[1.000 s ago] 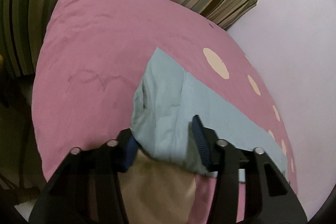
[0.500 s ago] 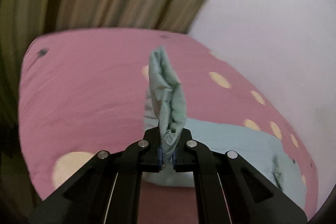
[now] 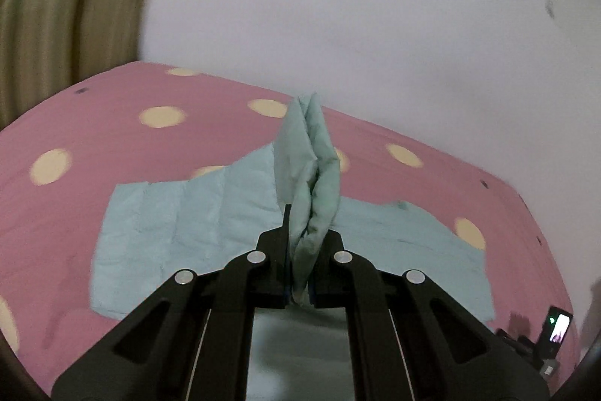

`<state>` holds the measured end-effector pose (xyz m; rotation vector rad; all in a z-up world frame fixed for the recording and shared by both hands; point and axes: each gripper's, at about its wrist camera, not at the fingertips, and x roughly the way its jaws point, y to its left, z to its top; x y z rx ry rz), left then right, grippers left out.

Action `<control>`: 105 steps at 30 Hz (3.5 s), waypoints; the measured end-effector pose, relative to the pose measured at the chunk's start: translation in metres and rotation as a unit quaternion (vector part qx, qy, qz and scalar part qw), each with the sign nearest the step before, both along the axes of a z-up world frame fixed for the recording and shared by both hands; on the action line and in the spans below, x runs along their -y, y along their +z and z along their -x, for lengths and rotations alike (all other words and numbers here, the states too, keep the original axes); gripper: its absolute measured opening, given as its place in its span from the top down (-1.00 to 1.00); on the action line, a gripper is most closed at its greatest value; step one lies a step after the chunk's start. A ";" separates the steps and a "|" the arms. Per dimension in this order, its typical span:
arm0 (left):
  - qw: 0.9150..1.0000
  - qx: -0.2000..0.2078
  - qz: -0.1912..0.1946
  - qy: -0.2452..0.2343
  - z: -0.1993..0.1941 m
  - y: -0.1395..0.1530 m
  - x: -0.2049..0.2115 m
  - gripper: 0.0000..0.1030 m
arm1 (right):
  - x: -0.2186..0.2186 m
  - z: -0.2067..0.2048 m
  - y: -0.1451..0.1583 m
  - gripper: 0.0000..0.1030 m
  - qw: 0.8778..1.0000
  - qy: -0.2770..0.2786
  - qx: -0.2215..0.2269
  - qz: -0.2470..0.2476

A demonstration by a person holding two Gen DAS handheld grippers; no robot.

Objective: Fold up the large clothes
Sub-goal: 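Grasp the sleeve cuff with the left gripper and lift it, then lay the held sleeve across the jacket body and open the left gripper, then grasp the jacket hem with the right gripper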

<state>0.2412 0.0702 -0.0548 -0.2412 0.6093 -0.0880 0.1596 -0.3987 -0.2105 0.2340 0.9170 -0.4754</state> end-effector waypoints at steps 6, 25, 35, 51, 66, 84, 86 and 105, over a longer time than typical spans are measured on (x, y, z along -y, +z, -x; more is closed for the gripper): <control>0.997 -0.015 -0.028 -0.066 -0.027 -0.020 0.086 0.89 | 0.000 0.000 0.000 -0.74 1.000 -0.001 0.001 0.000; 0.978 -0.101 -0.029 -0.179 -0.036 -0.078 0.241 -0.08 | -0.003 0.000 0.000 -0.74 1.000 -0.002 0.002 -0.002; 0.989 -0.055 -0.053 -0.126 0.007 -0.031 0.121 -0.45 | -0.002 -0.001 0.001 -0.74 1.000 -0.002 0.005 -0.006; 0.984 -0.122 -0.100 0.078 -0.007 -0.088 -0.083 -0.47 | -0.129 -0.091 0.071 -0.29 0.980 0.152 0.059 -0.112; 0.988 -0.107 -0.095 0.059 -0.032 -0.086 -0.078 -0.49 | -0.159 -0.139 0.029 0.83 0.983 0.151 0.009 -0.107; 0.971 -0.166 -0.154 0.070 -0.060 -0.121 -0.076 -0.50 | -0.143 -0.140 0.012 0.67 0.982 0.171 -0.019 -0.082; 0.978 -0.141 -0.138 0.073 -0.051 -0.104 -0.077 -0.50 | -0.142 -0.131 0.029 0.17 0.986 0.155 0.001 -0.067; 0.979 -0.162 -0.121 0.016 -0.094 -0.121 -0.010 -0.48 | -0.202 -0.160 0.028 0.11 0.969 0.239 -0.008 -0.069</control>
